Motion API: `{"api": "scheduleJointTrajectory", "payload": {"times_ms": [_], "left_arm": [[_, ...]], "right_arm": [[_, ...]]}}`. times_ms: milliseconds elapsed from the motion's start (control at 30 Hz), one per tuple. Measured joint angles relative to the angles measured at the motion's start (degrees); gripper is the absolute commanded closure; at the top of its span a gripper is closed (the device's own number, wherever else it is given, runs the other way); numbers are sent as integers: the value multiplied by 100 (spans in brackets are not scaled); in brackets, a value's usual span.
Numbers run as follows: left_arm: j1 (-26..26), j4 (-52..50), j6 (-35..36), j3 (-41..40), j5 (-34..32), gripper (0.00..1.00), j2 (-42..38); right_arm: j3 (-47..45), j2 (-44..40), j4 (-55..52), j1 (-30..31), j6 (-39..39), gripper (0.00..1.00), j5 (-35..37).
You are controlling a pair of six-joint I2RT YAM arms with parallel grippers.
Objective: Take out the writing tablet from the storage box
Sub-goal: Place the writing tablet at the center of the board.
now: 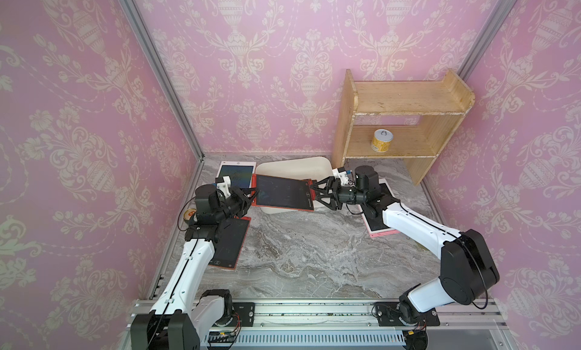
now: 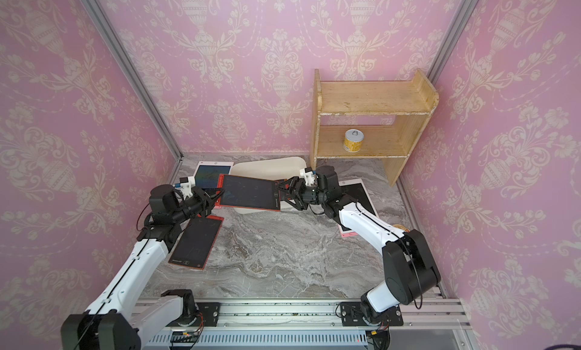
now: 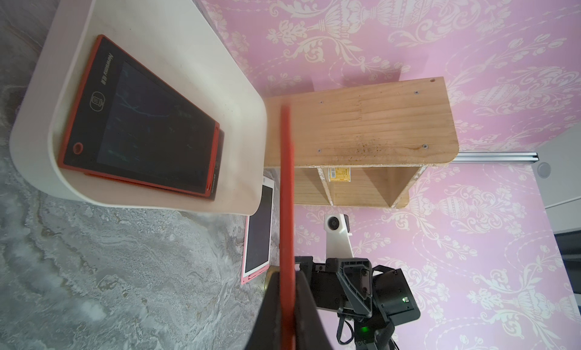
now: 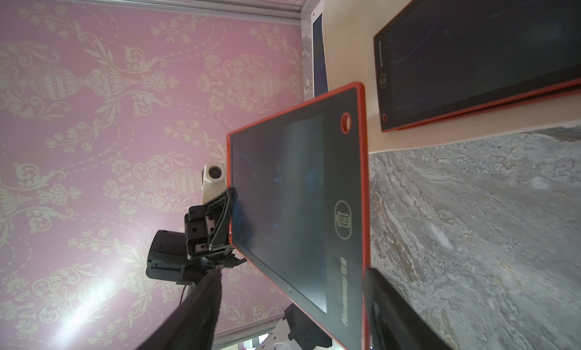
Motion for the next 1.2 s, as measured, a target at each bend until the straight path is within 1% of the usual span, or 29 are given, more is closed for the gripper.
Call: {"api": "scheduleJointTrajectory", "payload": {"times_ms": [267, 400, 533, 733, 867, 967, 1100, 1200], "left_arm": [[22, -363, 98, 0, -111, 100, -140], [22, -673, 389, 94, -48, 100, -140], [22, -1043, 848, 313, 243, 100, -131], [22, -1045, 1220, 404, 866, 100, 33], [-37, -1056, 1471, 514, 1224, 100, 284], [-289, -1211, 1834, 750, 1294, 100, 496], [-922, -1460, 2406, 1169, 1285, 100, 822], [-1329, -1506, 2699, 1344, 1276, 100, 1108]], "right_arm": [[184, 0, -378, -177, -256, 24, -55], [295, 0, -538, -234, -374, 24, -149], [518, 26, -776, -337, -579, 24, -273], [977, 50, -1342, -514, -1010, 24, -404], [1043, 39, -1587, -623, -1231, 25, -457], [1043, 35, -1775, -699, -1331, 25, -487], [1043, -42, -1980, -802, -1429, 25, -498], [1043, -144, -2094, -879, -1513, 25, -501]]}}
